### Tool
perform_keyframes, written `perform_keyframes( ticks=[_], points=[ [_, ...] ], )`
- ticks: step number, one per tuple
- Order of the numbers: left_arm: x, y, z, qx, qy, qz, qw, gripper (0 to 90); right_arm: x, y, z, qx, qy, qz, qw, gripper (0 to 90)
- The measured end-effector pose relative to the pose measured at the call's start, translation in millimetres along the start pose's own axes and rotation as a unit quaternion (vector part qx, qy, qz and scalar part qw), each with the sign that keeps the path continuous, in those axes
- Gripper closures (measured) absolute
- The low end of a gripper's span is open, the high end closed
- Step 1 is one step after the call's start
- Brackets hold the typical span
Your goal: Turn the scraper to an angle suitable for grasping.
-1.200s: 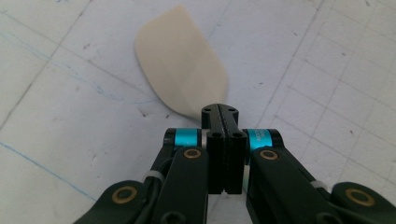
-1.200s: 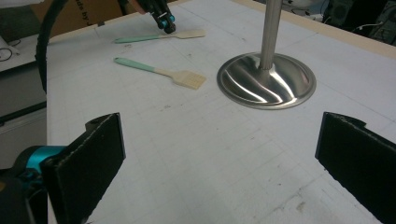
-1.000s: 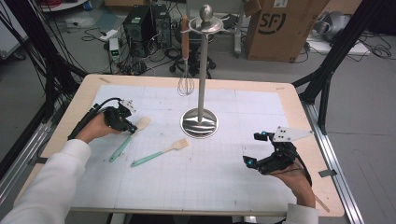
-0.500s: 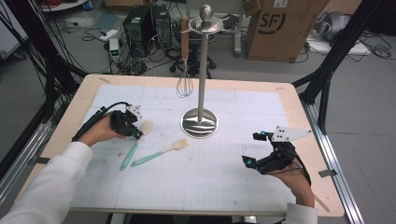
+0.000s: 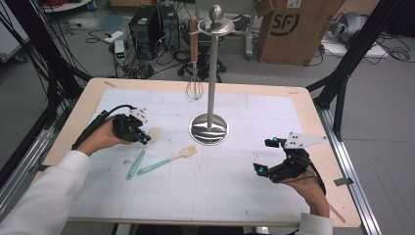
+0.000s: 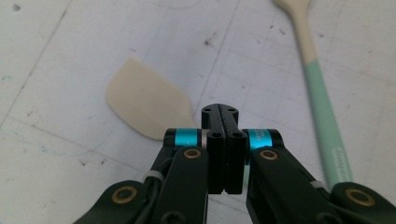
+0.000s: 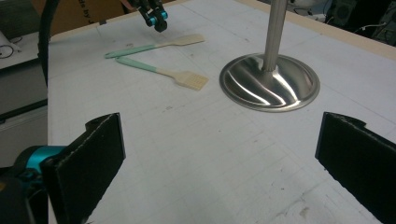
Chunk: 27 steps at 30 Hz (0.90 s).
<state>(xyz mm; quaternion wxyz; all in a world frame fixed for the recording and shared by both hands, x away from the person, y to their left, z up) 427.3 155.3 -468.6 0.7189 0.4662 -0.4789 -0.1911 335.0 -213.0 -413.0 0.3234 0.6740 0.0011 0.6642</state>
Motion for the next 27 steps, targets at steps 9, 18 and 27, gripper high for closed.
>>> perform_keyframes(
  ticks=[9, 18, 27],
  points=[
    [0.6, 6.0, 23.0, -0.004, -0.021, -0.004, 0.9998, 89.7, 3.9, -1.7, -2.3, 0.001, 0.006, -0.001, 1.0, 0.2],
    [-9.2, -1.6, 35.1, -0.011, -0.029, -0.02, 0.9993, 89.7, 6.0, -2.8, -4.0, 0.005, 0.009, -0.001, 1.0, 0.2],
    [-24.4, -13.3, 41.2, -0.022, -0.023, -0.034, 0.9989, 89.8, 6.4, -2.8, -3.3, 0.004, 0.009, 0.001, 1.0, 0.3]
  ],
)
Point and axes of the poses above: each handheld gripper's, and its own axes: y roughly backward along the jaws, x roughly out of its top, z roughly to its right, the point moved 10 cm from there along -y, roughly forward along the jaws, and after that the axes turned 12 degrees about y, right-handed, at the moved point
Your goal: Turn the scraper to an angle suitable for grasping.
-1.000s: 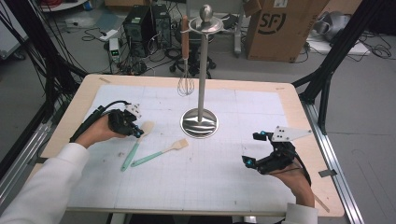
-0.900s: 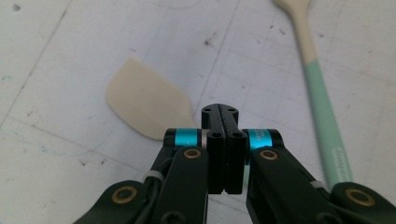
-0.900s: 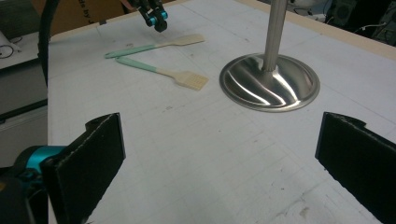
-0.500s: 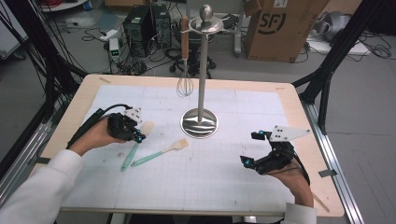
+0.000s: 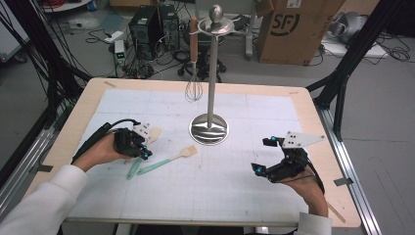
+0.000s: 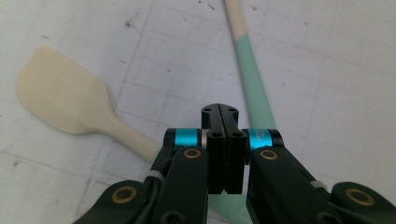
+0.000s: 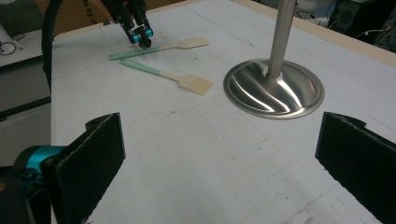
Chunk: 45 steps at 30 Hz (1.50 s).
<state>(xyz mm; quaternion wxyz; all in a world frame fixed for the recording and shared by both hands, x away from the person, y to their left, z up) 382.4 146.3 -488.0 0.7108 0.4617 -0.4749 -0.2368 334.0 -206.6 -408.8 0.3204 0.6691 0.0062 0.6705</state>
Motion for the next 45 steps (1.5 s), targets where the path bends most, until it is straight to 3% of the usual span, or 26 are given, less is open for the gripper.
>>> perform_keyframes(
  ticks=[10, 26, 45],
  points=[
    [-15.6, -3.4, -1.9, 0.003, 0.005, -0.019, 0.9998, 89.8, -0.5, -1.4, -0.2, 0.001, -0.001, -0.002, 1.0, 0.2],
    [-26.2, -3.4, -5.3, 0.004, 0.016, -0.023, 0.9996, 89.7, -1.0, -1.7, 0.0, 0.0, -0.001, -0.004, 1.0, 0.3],
    [-60.6, 18.9, -36.6, 0.039, 0.064, -0.026, 0.9969, 89.8, -1.6, -2.5, -0.2, 0.001, -0.001, -0.006, 1.0, 0.3]
  ],
)
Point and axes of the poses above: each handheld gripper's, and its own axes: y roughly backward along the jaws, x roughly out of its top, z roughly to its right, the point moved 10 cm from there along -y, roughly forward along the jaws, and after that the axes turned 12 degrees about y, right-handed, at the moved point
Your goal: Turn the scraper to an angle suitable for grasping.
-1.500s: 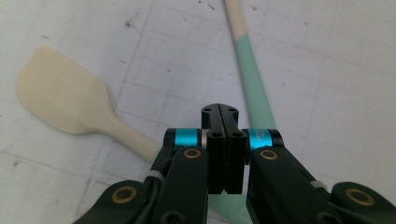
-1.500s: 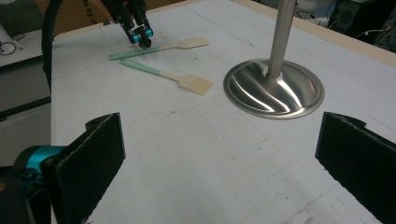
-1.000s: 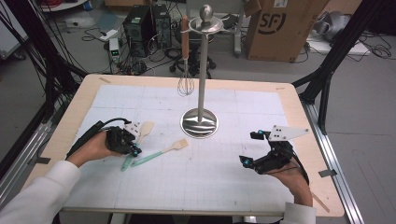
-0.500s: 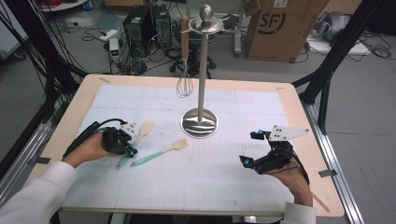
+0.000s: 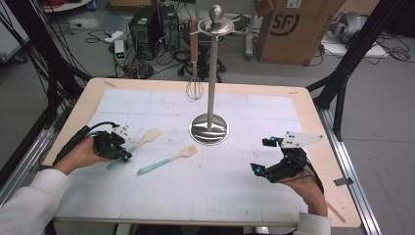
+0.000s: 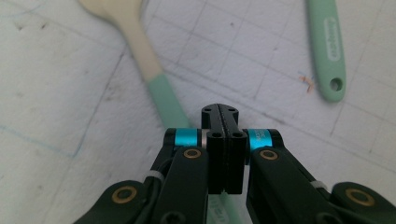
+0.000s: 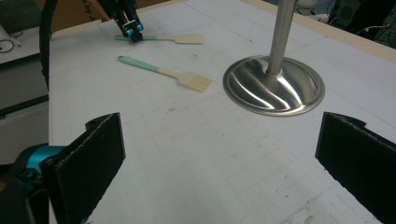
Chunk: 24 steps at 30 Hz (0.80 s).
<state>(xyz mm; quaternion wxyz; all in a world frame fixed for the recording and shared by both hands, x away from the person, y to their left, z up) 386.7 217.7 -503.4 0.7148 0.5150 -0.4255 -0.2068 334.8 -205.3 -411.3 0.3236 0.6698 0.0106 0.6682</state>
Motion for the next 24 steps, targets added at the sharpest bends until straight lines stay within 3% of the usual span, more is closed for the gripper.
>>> perform_keyframes(
  ticks=[9, 12, 16, 19, 20, 22, 24],
  points=[
    [2.9, 10.1, 0.3, 0.002, 0.003, 0.017, 0.9999, 89.4, 0.0, 0.0, 0.0, 0.0, 0.0, 0.0, 1.0, 0.2],
    [6.6, 15.4, 1.3, 0.006, 0.007, 0.024, 0.9997, 84.7, 0.1, 0.0, -0.2, 0.0, 0.0, 0.0, 1.0, 0.2],
    [12.6, 24.1, 1.5, 0.016, 0.019, 0.036, 0.999, 74.4, 0.5, -0.1, -0.6, 0.0, 0.0, 0.0, 1.0, 0.3],
    [18.7, 32.5, 1.2, 0.025, 0.016, 0.053, 0.9981, 67.2, 0.8, 0.0, -0.9, 0.001, 0.0, 0.001, 1.0, 0.3],
    [21.1, 34.6, 1.0, 0.028, 0.018, 0.062, 0.9975, 63.7, 1.0, -0.1, -0.7, 0.001, 0.0, 0.002, 1.0, 0.3],
    [24.7, 39.0, -3.1, 0.053, 0.021, 0.072, 0.9958, 53.0, 1.4, -0.2, -0.8, 0.002, 0.0, 0.003, 1.0, 0.3],
    [27.0, 41.2, -5.2, 0.057, 0.032, 0.078, 0.9948, 43.6, 1.3, -0.3, -0.9, 0.002, 0.001, 0.002, 1.0, 0.2]
  ],
)
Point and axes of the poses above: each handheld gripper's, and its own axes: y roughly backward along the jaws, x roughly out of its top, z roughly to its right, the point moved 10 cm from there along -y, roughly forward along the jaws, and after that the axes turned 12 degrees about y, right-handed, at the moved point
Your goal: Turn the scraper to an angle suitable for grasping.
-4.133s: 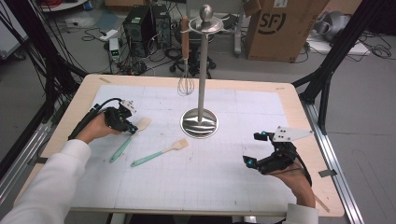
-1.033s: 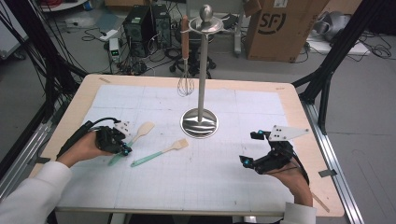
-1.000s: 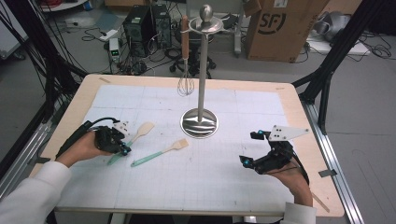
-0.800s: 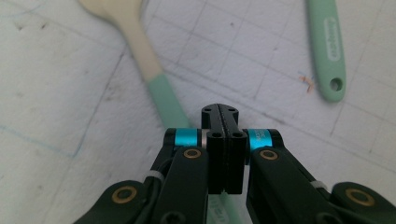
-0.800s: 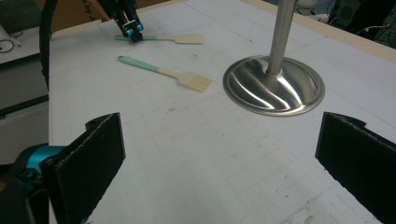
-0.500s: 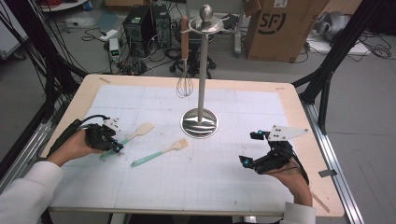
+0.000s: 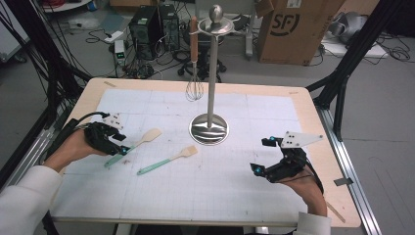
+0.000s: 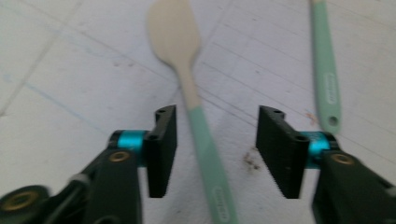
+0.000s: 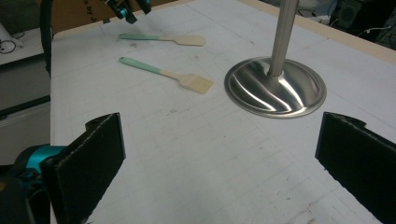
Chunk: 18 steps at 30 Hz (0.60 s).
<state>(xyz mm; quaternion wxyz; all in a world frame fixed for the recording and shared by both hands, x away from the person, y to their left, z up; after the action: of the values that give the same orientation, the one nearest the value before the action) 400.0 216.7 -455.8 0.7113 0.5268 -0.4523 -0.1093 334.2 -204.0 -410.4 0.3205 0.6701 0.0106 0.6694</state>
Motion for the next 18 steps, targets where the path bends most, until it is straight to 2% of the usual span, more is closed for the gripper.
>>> perform_keyframes(
  ticks=[3, 6, 8, 12, 17, 18],
  points=[
    [1.3, 0.6, 1.2, -0.009, 0.0, -0.001, 1.0, 29.1, 0.1, 0.1, -0.1, 0.0, 0.0, 0.0, 1.0, 0.2],
    [2.1, -2.1, 3.4, -0.017, 0.007, -0.005, 0.9998, 7.3, 0.1, 0.3, 0.4, -0.001, -0.001, 0.001, 1.0, 0.3],
    [1.9, -4.5, 3.3, -0.02, 0.002, -0.009, 0.9998, 2.4, 0.0, -0.1, 0.3, -0.001, 0.0, 0.0, 1.0, 0.2],
    [-0.3, -9.4, -0.9, -0.012, 0.008, -0.024, 0.9996, 1.7, 0.0, -0.8, -0.4, 0.001, 0.0, -0.001, 1.0, 0.2],
    [-10.6, -16.0, -7.8, 0.003, 0.02, -0.073, 0.9971, 3.0, -0.4, -0.4, 0.3, 0.0, -0.002, -0.001, 1.0, 0.2],
    [-11.4, -17.8, -8.6, 0.005, 0.02, -0.077, 0.9969, 4.5, -0.5, -0.4, 0.3, -0.001, -0.002, -0.001, 1.0, 0.3]
  ],
)
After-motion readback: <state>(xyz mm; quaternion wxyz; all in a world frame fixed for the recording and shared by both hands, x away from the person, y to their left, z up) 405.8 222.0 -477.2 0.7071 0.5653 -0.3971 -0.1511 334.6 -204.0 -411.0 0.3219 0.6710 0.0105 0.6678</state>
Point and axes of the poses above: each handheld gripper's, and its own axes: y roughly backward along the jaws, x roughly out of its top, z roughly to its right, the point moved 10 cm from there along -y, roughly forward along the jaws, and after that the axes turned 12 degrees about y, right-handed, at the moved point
